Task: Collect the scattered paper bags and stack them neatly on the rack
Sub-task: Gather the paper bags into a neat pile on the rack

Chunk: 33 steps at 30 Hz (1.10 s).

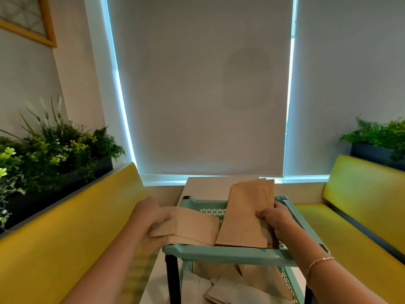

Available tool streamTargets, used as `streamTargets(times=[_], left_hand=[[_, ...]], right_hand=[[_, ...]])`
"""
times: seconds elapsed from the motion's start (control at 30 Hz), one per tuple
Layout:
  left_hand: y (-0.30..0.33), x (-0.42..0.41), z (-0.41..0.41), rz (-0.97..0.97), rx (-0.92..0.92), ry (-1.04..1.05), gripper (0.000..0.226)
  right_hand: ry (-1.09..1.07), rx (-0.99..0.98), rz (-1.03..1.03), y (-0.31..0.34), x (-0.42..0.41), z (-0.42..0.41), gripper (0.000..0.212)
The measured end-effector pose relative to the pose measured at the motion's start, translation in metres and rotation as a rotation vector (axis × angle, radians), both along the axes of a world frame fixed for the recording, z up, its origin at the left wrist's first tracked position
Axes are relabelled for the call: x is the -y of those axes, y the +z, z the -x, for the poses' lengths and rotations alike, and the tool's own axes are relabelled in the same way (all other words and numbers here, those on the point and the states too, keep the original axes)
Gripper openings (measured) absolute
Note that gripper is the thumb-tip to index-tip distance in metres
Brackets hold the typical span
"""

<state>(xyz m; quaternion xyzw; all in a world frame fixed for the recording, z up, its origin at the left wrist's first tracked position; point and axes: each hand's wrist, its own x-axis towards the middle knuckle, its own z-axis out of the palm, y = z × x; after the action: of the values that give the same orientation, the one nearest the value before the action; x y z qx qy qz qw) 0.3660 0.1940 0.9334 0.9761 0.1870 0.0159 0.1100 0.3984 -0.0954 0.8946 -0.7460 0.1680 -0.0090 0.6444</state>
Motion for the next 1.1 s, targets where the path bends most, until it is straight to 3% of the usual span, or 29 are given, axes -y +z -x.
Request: streamTargets(times=[0.13,0.23,0.4,0.5,0.6,0.73,0.8,0.93,1.0,1.1], left_hand=[[0.0,0.009,0.002,0.301,0.32,0.045,0.052],[0.011,0.026,0.005,0.532,0.563,-0.061,0.052],[0.027,0.059,0.009,0.487,1.039,-0.339,0.013],[0.019,0.085,0.012,0.417,1.18,-0.524,0.003],[-0.006,0.109,0.011,0.381,1.056,-0.768,0.004],[-0.031,0.129,0.014,0.298,0.481,-0.945,0.019],[-0.033,0.135,0.016,0.274,0.315,-0.988,0.025],[-0.027,0.131,0.016,0.242,0.144,-0.971,0.03],[-0.024,0.125,0.015,0.233,0.058,-0.942,0.037],[-0.012,0.101,0.009,0.21,0.07,-0.77,0.048]], right_hand=[[0.003,0.014,-0.003,-0.001,0.0,-0.001,0.043],[0.005,0.014,0.004,0.0,0.002,-0.002,0.04],[-0.023,0.006,-0.018,0.0,0.007,-0.005,0.033],[-0.03,0.011,-0.067,-0.002,0.01,-0.006,0.029],[-0.044,0.023,-0.134,-0.003,0.011,-0.005,0.032],[-0.04,0.043,-0.199,-0.002,0.012,-0.005,0.054],[-0.034,0.057,-0.211,-0.001,0.011,-0.004,0.057],[-0.013,0.061,-0.185,0.002,0.011,-0.002,0.058],[0.021,0.031,-0.083,0.0,0.01,-0.001,0.047],[0.024,0.017,0.009,-0.003,0.01,0.0,0.035]])
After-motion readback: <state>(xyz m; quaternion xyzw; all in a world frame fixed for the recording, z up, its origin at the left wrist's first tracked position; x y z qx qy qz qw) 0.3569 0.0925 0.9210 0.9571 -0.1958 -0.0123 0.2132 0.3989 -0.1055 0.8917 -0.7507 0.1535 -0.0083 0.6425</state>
